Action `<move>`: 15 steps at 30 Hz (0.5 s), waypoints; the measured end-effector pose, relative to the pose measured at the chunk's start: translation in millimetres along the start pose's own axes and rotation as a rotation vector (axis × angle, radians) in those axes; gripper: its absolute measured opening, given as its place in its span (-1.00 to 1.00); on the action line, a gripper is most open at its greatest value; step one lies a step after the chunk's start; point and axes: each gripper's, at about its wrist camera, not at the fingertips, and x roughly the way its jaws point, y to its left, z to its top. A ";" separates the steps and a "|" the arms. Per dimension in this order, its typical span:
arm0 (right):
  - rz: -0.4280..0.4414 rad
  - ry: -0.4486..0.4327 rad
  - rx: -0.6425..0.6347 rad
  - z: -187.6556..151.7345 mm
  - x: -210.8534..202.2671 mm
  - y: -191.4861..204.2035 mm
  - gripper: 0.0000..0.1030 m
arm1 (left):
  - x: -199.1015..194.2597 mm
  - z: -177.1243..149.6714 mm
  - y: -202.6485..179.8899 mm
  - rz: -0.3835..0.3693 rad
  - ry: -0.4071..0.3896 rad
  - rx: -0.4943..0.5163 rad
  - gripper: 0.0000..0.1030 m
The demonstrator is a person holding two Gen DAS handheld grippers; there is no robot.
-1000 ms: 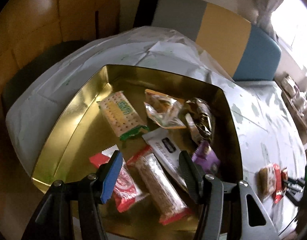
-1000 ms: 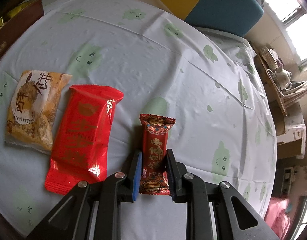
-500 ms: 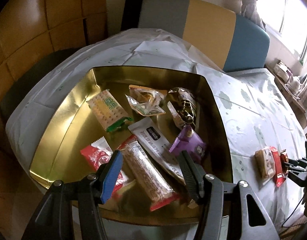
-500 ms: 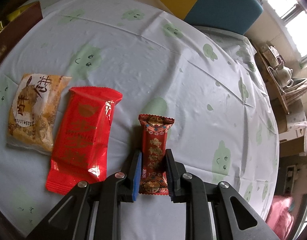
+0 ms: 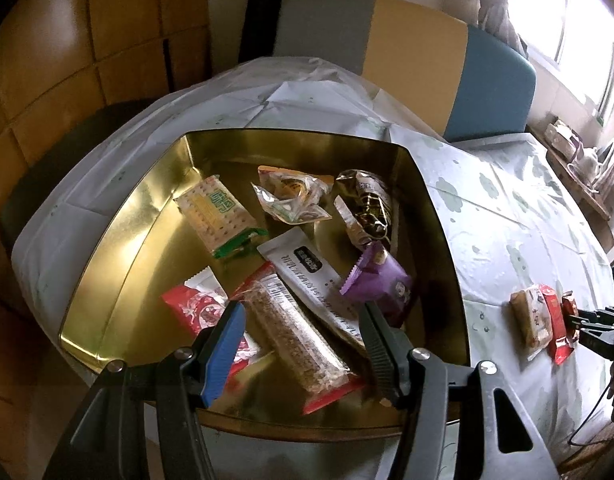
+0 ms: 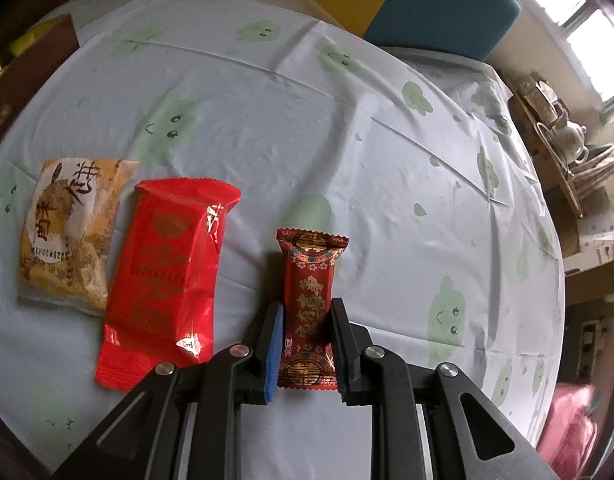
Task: Organize snacks
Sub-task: 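Carry the small red-and-gold cake into the gold tray and open the right gripper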
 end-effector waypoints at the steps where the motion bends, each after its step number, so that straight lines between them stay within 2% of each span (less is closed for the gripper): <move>1: 0.007 0.000 0.011 0.7 0.0 -2.1 -0.58 | 0.1 0.3 1.6 0.000 -0.001 -0.003 0.17; 6: 0.040 -0.015 0.093 3.8 -2.5 -15.1 -0.58 | -1.8 1.9 14.1 0.010 -0.013 -0.031 0.17; 10: 0.064 -0.060 0.183 6.1 -11.4 -30.8 -0.58 | -3.1 5.9 28.6 0.028 -0.021 -0.064 0.17; 15: 0.169 -0.152 0.207 15.4 -41.6 -27.9 -0.58 | -8.3 12.9 55.7 0.069 -0.051 -0.140 0.16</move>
